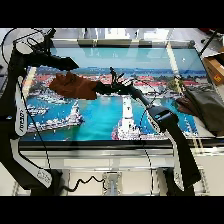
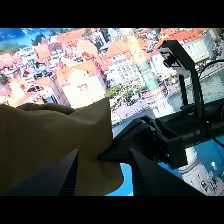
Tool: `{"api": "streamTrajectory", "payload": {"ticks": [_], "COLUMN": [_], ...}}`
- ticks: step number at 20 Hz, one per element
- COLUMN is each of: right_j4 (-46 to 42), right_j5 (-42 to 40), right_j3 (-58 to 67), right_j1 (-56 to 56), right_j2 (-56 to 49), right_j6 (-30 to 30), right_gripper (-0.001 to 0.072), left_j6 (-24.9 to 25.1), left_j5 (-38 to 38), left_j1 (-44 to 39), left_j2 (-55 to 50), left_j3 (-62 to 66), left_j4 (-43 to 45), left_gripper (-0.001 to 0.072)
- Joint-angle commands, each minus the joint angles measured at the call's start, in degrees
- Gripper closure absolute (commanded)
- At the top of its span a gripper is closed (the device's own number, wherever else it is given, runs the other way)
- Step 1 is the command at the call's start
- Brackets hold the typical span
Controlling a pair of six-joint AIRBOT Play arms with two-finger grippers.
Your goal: Fold the shirts.
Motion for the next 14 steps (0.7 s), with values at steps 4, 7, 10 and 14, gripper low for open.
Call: {"api": "streamTrajectory", "payload": {"ticks": [4,7,10,14], "right_j4": [-6.1,-19.0,-27.9,-28.8], "right_j5": [9.5,11.1,13.5,15.4], "right_j3": [0.1,0.1,0.1,0.1], "right_j1": [-3.1,-6.8,-11.5,-19.4], "right_j2": [3.2,6.8,10.1,12.5], "right_j6": [-1.5,5.1,7.3,8.4], "right_gripper": [0.0682,0.0683,0.0683,0.0683], "left_j6": [-0.3,-1.5,-1.5,-1.5], "left_j5": [-1.9,-1.9,-1.7,-0.6], "left_j1": [0.0,0.0,0.0,0.0], "left_j2": [0.0,0.0,0.0,0.0], "left_j3": [0.0,0.0,0.0,0.0], "left_j4": [-0.2,-0.4,-2.1,-4.5], "left_gripper": [0.0330,0.0331,0.0330,0.0331]}}
